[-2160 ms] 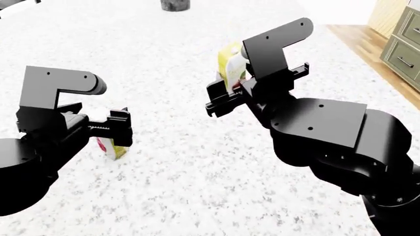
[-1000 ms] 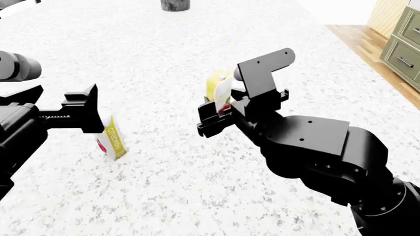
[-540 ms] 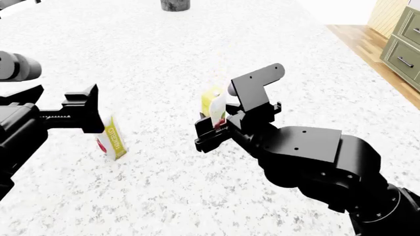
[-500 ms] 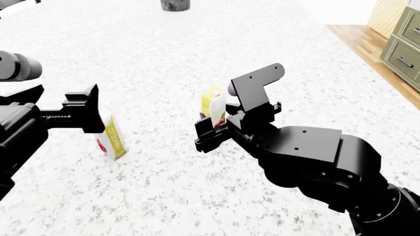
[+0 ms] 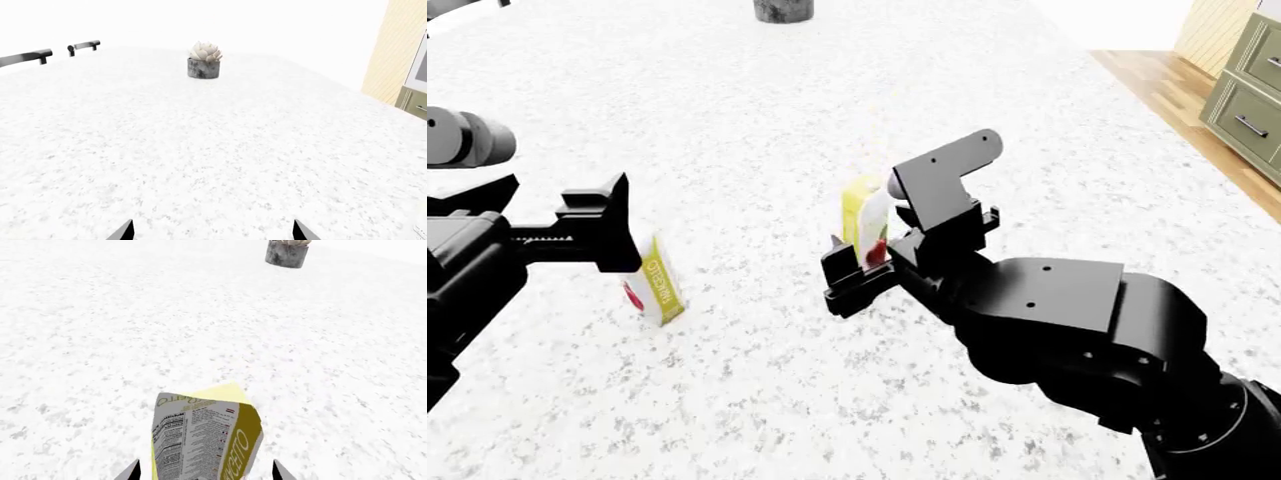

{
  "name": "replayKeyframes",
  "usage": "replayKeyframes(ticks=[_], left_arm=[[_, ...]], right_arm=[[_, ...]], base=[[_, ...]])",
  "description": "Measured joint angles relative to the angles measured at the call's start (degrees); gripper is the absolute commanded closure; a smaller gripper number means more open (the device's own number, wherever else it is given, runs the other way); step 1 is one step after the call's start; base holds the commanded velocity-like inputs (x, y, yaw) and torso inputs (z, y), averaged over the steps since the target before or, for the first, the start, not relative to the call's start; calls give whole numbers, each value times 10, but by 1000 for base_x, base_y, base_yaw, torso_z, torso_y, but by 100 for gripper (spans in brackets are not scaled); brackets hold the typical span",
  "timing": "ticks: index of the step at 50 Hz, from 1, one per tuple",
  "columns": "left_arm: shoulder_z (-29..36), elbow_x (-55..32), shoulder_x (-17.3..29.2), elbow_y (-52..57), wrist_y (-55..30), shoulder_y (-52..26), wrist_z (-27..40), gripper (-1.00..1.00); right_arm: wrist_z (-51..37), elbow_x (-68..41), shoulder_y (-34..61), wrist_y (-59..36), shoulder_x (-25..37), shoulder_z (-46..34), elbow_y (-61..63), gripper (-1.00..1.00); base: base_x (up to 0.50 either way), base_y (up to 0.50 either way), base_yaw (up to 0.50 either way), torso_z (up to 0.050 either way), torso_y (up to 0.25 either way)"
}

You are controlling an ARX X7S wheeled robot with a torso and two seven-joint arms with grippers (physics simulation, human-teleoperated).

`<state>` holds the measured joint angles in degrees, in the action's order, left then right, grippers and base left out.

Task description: Move the drinks to the dining counter.

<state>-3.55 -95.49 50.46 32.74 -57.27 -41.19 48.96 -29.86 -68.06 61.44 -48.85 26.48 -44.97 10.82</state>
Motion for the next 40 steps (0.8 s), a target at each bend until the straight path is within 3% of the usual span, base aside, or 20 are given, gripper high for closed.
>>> replayKeyframes(ticks=[23,40], left_arm=[[9,1,0,-1,1,-4,1,-100],[25,-20,-1,10,-1,-38,17,-100]], right_arm=[[-24,-49,15,-11,17,29,42,-100],[-137,-130,60,-5,70,119,135,-100]], base=[[0,0,0,0,0],[0,0,0,0,0]])
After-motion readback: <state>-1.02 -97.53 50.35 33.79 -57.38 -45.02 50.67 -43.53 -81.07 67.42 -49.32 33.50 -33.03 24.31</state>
